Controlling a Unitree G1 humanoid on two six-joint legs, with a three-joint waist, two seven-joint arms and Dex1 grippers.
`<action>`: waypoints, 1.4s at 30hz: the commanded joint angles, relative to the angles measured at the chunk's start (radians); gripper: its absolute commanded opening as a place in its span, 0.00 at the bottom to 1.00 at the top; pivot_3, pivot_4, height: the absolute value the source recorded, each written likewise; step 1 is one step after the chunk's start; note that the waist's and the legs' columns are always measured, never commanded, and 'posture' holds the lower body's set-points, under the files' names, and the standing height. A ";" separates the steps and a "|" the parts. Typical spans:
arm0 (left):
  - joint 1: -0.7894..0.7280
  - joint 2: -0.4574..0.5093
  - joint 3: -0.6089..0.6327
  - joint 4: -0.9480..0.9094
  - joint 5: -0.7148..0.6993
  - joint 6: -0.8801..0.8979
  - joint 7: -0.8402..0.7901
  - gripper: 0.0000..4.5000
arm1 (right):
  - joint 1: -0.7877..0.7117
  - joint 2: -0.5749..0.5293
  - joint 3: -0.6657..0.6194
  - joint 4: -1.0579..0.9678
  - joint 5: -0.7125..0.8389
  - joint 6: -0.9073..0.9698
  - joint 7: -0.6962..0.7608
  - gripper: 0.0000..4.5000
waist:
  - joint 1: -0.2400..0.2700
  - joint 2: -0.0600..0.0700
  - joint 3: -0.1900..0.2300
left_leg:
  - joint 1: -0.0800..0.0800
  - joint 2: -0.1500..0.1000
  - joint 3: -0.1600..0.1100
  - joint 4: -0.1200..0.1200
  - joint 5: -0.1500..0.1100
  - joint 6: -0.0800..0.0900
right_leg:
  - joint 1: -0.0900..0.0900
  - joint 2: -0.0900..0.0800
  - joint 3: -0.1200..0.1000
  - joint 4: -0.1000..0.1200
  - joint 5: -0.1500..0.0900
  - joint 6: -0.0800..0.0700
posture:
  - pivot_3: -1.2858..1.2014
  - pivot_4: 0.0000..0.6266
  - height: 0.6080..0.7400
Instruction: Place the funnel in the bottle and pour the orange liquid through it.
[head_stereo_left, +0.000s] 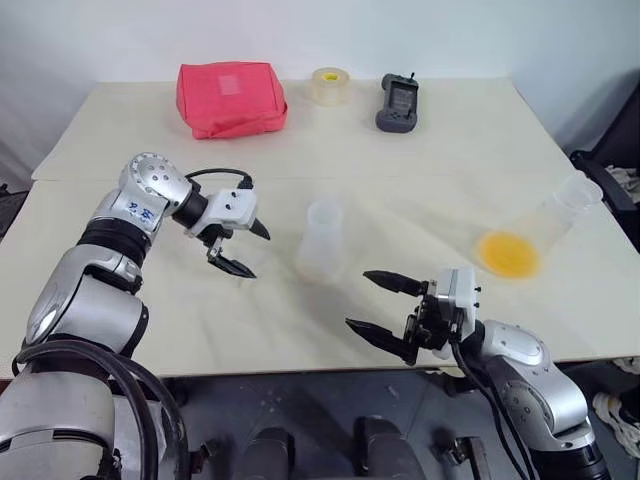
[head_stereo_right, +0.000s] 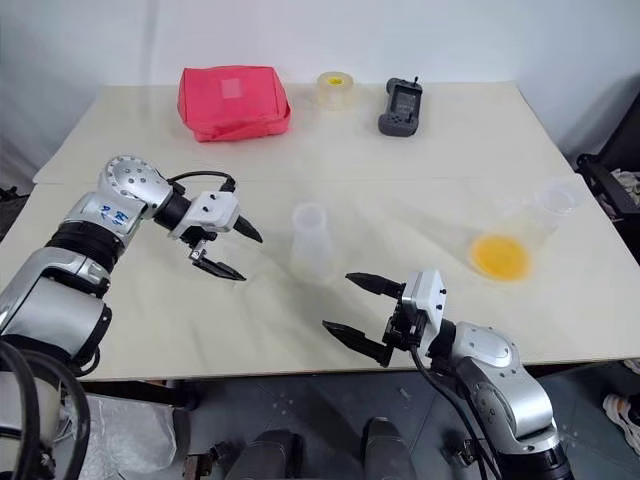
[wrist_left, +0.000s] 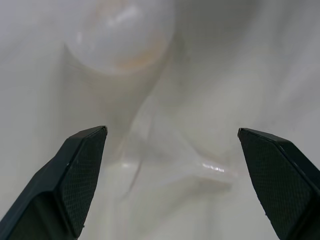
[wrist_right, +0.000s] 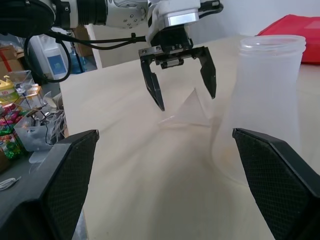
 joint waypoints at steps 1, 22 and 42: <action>-0.035 0.004 0.016 0.024 0.026 -0.007 -0.112 0.99 | 0.007 0.001 -0.006 -0.034 0.000 -0.025 -0.004 1.00 | 0.001 0.000 0.000 | 0.000 0.000 0.000 0.000 0.000 0.000 | 0.000 0.000 0.000 0.000 0.000 0.000 | 0.52 0.24 1.00; -0.036 0.010 0.001 -0.010 -0.045 0.094 -0.112 0.09 | 0.004 -0.037 -0.042 -0.022 -0.009 -0.040 -0.008 1.00 | 0.001 0.000 0.000 | 0.000 0.000 0.000 0.000 0.000 0.000 | 0.000 -0.001 0.000 0.001 0.000 0.000 | 0.52 0.24 1.00; 0.038 0.087 0.336 -0.262 -0.244 0.498 -0.057 0.01 | -0.007 -0.118 -0.163 -0.049 0.032 -0.013 -0.019 1.00 | 0.002 0.000 0.000 | -0.001 0.004 0.000 0.002 0.000 0.001 | 0.000 -0.001 0.000 0.001 0.000 0.000 | 0.52 0.24 1.00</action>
